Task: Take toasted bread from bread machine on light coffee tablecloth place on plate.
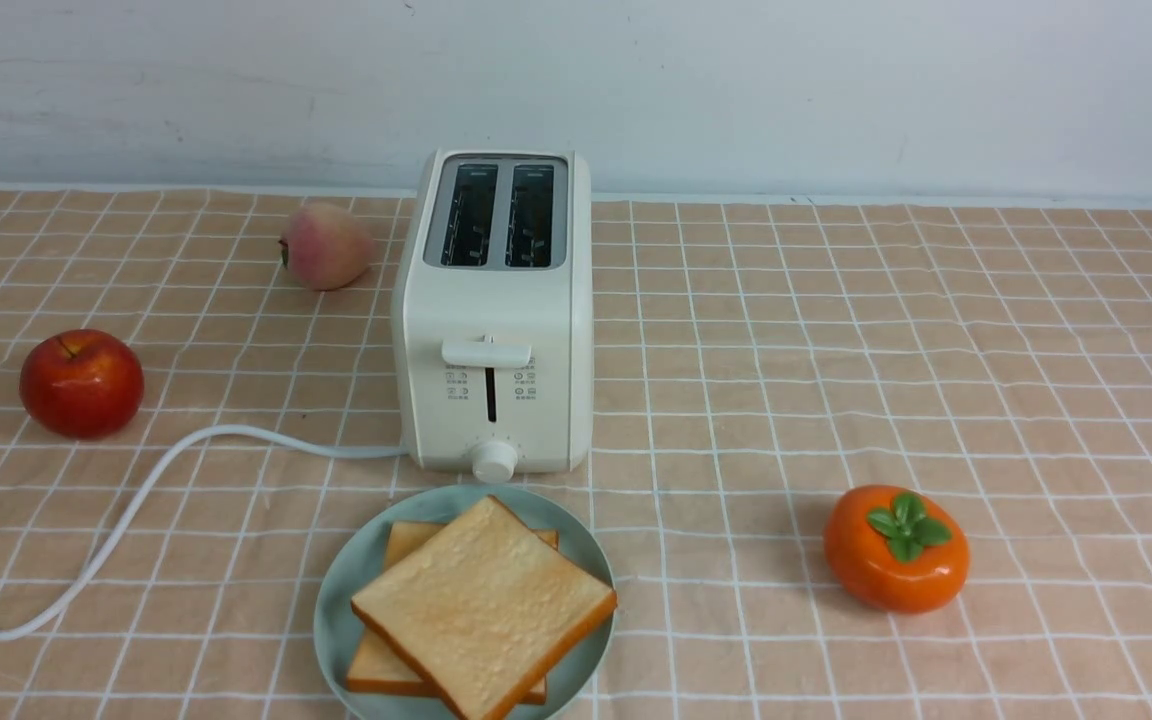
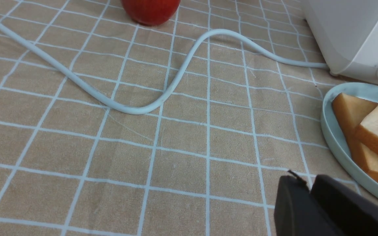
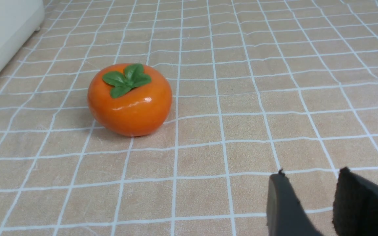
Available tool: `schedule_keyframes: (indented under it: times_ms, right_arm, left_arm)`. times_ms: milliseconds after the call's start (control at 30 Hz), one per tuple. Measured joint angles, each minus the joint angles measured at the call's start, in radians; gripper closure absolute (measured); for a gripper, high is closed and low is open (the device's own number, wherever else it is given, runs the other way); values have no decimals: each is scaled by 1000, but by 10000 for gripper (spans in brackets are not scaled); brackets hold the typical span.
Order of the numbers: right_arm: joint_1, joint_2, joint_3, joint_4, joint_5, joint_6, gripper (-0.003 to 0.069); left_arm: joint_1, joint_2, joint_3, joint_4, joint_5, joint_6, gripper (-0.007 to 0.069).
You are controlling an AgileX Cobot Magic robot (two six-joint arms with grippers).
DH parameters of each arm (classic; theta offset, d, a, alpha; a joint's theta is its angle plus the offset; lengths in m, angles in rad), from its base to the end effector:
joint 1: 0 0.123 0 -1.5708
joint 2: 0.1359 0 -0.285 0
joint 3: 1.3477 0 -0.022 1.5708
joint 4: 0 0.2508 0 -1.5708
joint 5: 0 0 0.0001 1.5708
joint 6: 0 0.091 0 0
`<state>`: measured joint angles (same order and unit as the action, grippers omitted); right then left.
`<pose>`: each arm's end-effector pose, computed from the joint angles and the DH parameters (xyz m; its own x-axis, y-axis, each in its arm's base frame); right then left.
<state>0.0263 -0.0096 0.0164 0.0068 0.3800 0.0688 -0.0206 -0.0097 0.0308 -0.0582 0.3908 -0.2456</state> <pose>0.0524 0.0016 0.1740 -0.2964 0.0673 -0.9527 -0.0065 0.9974 0.0724 0.0522 -0.0031 0.1683 -0.3165 -0.2884 -0.9037 -0.0542 0.9566 -0.2864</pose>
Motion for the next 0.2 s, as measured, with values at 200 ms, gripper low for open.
schedule_keyframes:
  times_ms: [200]
  right_arm:
    - [0,0,0,0,0,0,420]
  left_arm:
    - [0,0,0,0,0,0,545]
